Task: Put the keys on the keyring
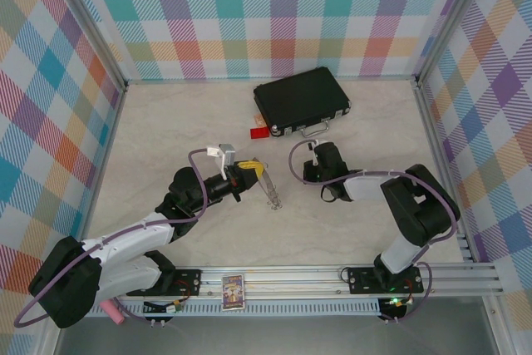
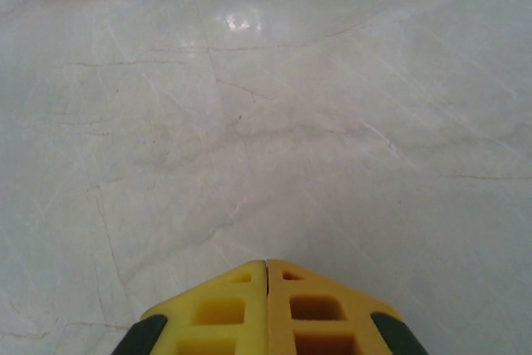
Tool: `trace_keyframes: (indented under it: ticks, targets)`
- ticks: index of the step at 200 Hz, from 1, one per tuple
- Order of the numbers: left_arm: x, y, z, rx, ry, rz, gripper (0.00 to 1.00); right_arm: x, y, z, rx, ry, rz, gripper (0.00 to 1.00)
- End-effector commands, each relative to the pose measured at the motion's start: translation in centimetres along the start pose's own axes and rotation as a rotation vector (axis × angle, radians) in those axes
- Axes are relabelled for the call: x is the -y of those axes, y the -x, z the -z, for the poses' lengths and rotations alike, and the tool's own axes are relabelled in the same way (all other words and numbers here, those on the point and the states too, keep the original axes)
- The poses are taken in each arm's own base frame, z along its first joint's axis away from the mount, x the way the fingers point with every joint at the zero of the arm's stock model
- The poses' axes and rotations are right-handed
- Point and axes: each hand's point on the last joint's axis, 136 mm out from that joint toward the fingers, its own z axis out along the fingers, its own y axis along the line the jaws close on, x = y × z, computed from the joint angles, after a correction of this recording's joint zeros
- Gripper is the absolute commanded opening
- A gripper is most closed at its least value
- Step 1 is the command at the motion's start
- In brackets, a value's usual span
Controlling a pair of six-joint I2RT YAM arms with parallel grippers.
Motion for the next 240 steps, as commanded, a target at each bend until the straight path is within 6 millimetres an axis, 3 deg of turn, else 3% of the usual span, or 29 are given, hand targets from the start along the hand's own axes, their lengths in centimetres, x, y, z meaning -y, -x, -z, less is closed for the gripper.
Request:
trace_keyframes:
  ticks: [1, 55, 105, 117, 143, 184, 240]
  targets:
    - [1.6, 1.2, 0.1, 0.047, -0.054, -0.029, 0.00, -0.5, 1.2, -0.9, 0.094, 0.015, -0.027, 0.00]
    - [1.4, 1.1, 0.0, 0.044, -0.052, -0.027, 0.00, -0.7, 1.1, -1.8, 0.132, 0.002, -0.030, 0.00]
    - [1.5, 1.1, 0.0, 0.041, -0.054, -0.027, 0.00, -0.4, -0.3, -2.6, 0.102, -0.008, -0.039, 0.00]
    - [1.4, 1.1, 0.0, 0.042, -0.052, -0.028, 0.00, -0.7, 0.1, -2.2, 0.111, 0.002, -0.046, 0.11]
    - [1.5, 1.1, 0.1, 0.044, -0.052, -0.028, 0.00, -1.0, 1.0, -1.0, 0.104, 0.009, -0.043, 0.23]
    - [1.5, 1.2, 0.2, 0.045, -0.048, -0.033, 0.00, -1.4, 2.7, 1.1, 0.015, -0.025, -0.008, 0.31]
    - [1.6, 1.3, 0.3, 0.045, -0.048, -0.038, 0.00, -1.5, 3.5, 2.7, -0.304, -0.073, 0.032, 0.32]
